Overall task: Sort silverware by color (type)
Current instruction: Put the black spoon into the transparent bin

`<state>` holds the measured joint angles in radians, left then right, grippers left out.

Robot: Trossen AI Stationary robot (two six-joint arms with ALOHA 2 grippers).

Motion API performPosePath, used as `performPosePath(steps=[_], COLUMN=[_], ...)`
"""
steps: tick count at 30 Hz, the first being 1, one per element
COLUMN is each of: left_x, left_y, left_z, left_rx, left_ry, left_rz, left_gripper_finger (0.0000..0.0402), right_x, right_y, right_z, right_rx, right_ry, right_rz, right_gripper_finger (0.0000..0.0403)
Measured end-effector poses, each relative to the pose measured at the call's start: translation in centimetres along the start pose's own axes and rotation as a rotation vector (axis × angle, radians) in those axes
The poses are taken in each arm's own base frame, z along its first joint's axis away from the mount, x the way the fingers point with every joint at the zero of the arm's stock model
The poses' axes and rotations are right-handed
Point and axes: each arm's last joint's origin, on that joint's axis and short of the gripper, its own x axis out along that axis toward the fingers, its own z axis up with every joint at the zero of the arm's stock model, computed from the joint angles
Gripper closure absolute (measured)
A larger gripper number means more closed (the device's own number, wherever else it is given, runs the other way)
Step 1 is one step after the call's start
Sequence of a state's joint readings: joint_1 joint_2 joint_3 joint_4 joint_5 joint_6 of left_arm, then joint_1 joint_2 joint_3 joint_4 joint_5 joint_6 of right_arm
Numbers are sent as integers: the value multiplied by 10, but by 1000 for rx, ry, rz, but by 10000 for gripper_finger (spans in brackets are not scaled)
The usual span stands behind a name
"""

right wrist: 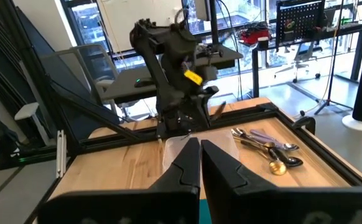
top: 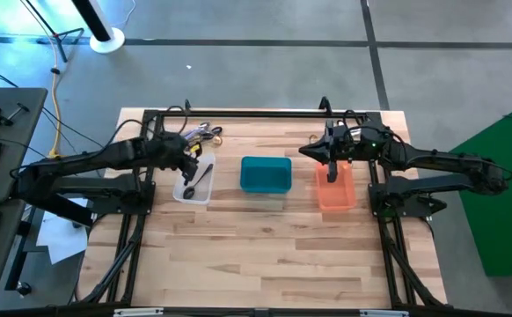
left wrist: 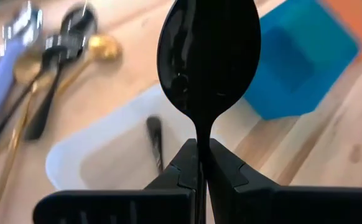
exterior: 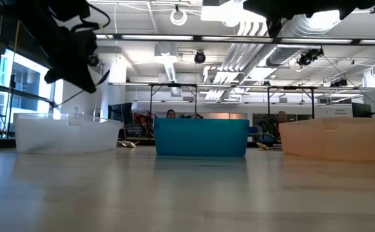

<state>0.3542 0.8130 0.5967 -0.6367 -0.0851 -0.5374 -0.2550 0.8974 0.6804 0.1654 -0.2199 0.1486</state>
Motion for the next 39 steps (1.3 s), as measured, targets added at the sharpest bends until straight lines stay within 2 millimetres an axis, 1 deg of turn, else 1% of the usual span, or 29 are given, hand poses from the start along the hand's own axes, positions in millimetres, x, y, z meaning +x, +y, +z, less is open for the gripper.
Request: performPosePath(steps=[9, 18, 29, 34, 36, 39], left_x=[39, 72, 96, 103, 104, 104], left_y=[4, 7, 10, 10, 10, 9], left_z=[-2, -10, -17, -19, -19, -17], left_rx=[-51, -34, -25, -11, -9, 1], left_ry=[242, 402, 486, 521, 521, 494], left_rz=[19, 98, 139, 145, 144, 130], left_gripper_finger=[401, 401, 401, 401, 396, 378], right_x=[0, 0, 0, 0, 0, 0], right_y=[0, 0, 0, -1, -1, -1], right_z=[-1, -1, -2, -2, -2, -3], right_rx=[1, -12, -15, -14, -13, -11], right_ry=[5, 11, 15, 19, 22, 27], right_rz=[-7, -8, -9, -11, -11, -12], right_gripper_finger=[403, 403, 403, 403, 403, 403])
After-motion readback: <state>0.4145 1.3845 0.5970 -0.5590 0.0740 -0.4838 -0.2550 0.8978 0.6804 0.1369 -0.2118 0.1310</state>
